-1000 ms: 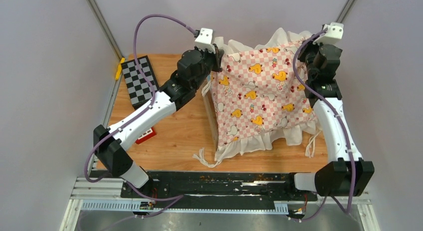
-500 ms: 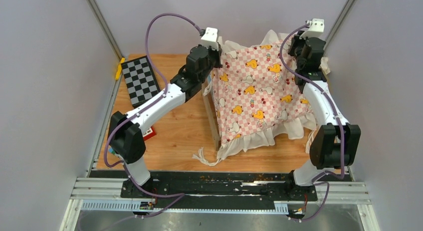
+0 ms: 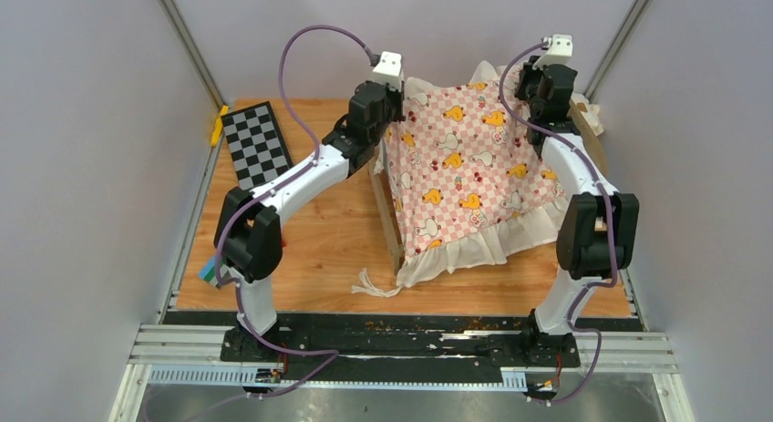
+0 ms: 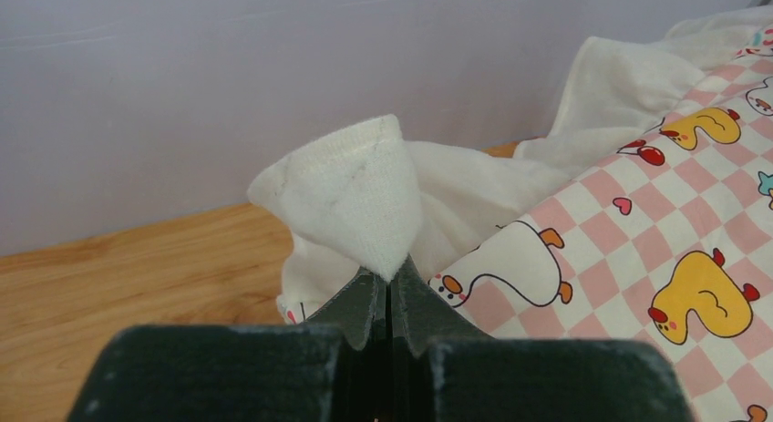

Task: Set up the pet bed
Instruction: Adjust the mattress on the bed frame.

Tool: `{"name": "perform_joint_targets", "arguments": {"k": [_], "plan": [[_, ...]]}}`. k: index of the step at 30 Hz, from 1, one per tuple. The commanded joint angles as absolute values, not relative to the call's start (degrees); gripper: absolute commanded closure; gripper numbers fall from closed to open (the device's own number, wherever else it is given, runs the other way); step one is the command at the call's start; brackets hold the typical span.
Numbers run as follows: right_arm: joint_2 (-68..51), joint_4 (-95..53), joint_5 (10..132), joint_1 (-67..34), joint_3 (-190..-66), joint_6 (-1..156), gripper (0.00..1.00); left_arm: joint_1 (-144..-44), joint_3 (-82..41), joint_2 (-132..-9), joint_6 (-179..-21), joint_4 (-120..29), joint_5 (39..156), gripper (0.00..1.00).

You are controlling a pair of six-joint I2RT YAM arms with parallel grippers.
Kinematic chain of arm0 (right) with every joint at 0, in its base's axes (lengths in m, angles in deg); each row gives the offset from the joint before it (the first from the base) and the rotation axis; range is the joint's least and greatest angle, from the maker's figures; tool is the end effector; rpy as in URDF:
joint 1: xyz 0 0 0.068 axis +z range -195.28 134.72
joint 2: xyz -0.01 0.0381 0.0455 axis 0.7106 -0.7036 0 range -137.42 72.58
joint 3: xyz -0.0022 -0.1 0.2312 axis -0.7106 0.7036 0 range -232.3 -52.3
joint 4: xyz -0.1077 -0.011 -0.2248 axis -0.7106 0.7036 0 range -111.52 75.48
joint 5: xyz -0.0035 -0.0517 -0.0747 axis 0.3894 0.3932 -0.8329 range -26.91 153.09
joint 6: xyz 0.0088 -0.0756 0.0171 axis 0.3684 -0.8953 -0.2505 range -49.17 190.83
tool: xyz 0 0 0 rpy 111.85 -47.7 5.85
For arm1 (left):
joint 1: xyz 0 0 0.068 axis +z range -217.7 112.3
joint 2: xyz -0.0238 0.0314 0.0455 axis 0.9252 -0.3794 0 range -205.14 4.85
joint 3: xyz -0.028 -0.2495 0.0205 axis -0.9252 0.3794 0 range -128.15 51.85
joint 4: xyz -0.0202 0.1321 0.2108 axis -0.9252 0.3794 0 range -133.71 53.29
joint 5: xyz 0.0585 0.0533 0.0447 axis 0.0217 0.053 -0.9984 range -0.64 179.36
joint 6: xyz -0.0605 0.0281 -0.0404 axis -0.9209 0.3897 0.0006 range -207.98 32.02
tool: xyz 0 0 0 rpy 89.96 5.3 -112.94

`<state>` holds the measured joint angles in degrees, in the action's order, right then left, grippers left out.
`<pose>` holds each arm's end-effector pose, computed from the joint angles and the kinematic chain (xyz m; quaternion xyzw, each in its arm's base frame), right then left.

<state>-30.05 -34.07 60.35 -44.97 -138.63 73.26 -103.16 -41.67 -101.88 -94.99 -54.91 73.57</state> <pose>0.4529 -0.0007 0.3332 0.0298 0.7292 -0.0011 0.6836 0.3915 -0.2564 0.3460 0.0826 0.7142 -0.1570 0.6770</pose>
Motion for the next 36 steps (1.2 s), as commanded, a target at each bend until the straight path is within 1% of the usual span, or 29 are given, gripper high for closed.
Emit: {"name": "perform_joint_targets", "arguments": {"k": [1, 4, 5, 6, 7, 8, 10, 12, 13, 14, 18, 23, 28, 32, 36], "plan": [[-32.9, -39.2, 58.3, -45.9, -142.7, 72.2, 1.0, -101.6, -44.7, -102.8, -92.2, -57.5, 69.0, 1.0], [-34.4, -38.7, 58.1, -45.9, -143.1, 72.0, 0.97, -101.5, -43.8, -103.4, -92.0, -57.9, 68.4, 1.0], [-34.7, -38.5, 58.0, -45.9, -143.2, 72.0, 0.93, -101.5, -43.3, -103.5, -91.8, -58.0, 68.4, 0.98], [-35.0, -38.1, 57.7, -45.9, -143.2, 72.1, 0.88, -101.5, -42.9, -103.6, -91.6, -58.3, 68.5, 0.94], [-35.3, -37.5, 57.6, -45.9, -143.4, 72.1, 0.81, -101.5, -42.3, -103.8, -91.5, -58.6, 68.6, 0.79], [-35.6, -36.5, 57.4, -45.9, -143.9, 72.1, 0.71, -101.5, -41.6, -103.9, -91.2, -59.0, 68.8, 0.64], [-35.7, -34.2, 57.2, -45.9, -145.2, 72.1, 0.51, -101.5, -41.2, -104.0, -90.9, -59.3, 68.8, 0.36], [-35.3, -32.9, 57.5, -45.9, -146.5, 72.1, 0.37, -101.5, -41.6, -104.0, -90.7, -58.8, 68.3, 0.14], [-34.9, -32.3, 57.9, -46.0, -147.1, 71.9, 0.33, -101.5, -42.2, -103.9, -90.5, -58.2, 68.2, 0.04], [-34.2, -31.7, 58.1, -45.9, -147.8, 71.8, 0.3, -101.5, -42.8, -103.7, -90.3, -57.4, 68.3, 0.01], [-30.8, -28.9, 58.5, -45.6, -149.6, 71.1, 0.22, -101.5, -45.3, -102.1, -89.9, -53.5, 68.0, 0.0], [-23.1, -25.9, 58.3, -45.6, -146.8, 71.5, 0.2, -101.5, -46.3, -97.3, -91.3, -47.2, 67.8, 0.0], [-12.5, -19.3, 57.3, -45.5, -140.8, 74.8, 0.2, -101.5, -45.3, -91.5, -96.5, -34.0, 68.0, 0.0], [-4.9, -9.2, 54.3, -45.6, -136.2, 77.0, 0.2, -101.5, -36.4, -83.5, -102.0, -29.5, 71.8, 0.0], [3.0, -3.3, 55.3, -45.6, -129.5, 81.1, 0.2, -101.6, -21.9, -75.0, -109.9, -30.8, 77.2, 0.0]]}}
